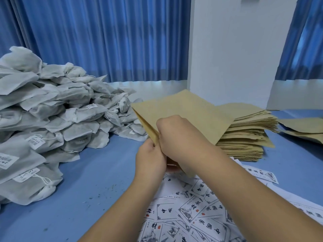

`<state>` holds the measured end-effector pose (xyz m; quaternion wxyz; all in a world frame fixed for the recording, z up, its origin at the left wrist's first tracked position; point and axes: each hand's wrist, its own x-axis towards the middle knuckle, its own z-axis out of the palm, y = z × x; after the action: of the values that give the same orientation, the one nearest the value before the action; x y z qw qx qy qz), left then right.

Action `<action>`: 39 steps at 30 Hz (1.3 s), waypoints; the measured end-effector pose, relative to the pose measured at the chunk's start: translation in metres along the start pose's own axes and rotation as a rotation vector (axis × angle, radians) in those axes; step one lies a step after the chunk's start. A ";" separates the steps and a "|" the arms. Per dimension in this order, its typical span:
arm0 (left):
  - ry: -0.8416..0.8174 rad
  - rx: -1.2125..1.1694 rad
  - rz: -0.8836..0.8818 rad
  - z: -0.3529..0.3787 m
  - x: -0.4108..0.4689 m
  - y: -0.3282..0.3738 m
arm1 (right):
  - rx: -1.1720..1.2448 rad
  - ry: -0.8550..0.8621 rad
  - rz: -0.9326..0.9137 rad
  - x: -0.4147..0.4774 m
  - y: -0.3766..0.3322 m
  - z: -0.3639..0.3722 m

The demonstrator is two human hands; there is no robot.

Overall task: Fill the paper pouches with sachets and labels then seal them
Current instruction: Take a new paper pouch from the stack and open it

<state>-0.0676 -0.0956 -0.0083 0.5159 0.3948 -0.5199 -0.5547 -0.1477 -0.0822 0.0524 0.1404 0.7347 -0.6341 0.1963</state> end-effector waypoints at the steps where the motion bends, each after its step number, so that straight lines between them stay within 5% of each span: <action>1: 0.020 -0.012 0.000 0.001 0.000 -0.001 | -0.014 -0.002 -0.004 0.000 -0.001 -0.001; 12: 0.191 0.239 0.035 -0.007 0.013 -0.007 | 0.102 -0.010 0.037 -0.001 0.009 -0.012; 21: 0.002 0.084 -0.056 -0.019 0.013 0.014 | -0.065 -0.023 -0.073 -0.008 -0.012 -0.020; 33: 0.127 0.025 0.012 -0.015 0.013 0.012 | -0.184 -0.328 0.262 -0.019 -0.033 -0.026; 39: 0.096 0.039 0.037 -0.019 0.013 0.017 | -0.155 -0.065 0.233 -0.017 -0.033 -0.032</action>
<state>-0.0486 -0.1098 0.0066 0.5425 0.4213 -0.5126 -0.5153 -0.1211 -0.0473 0.0739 0.1525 0.6491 -0.7325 0.1376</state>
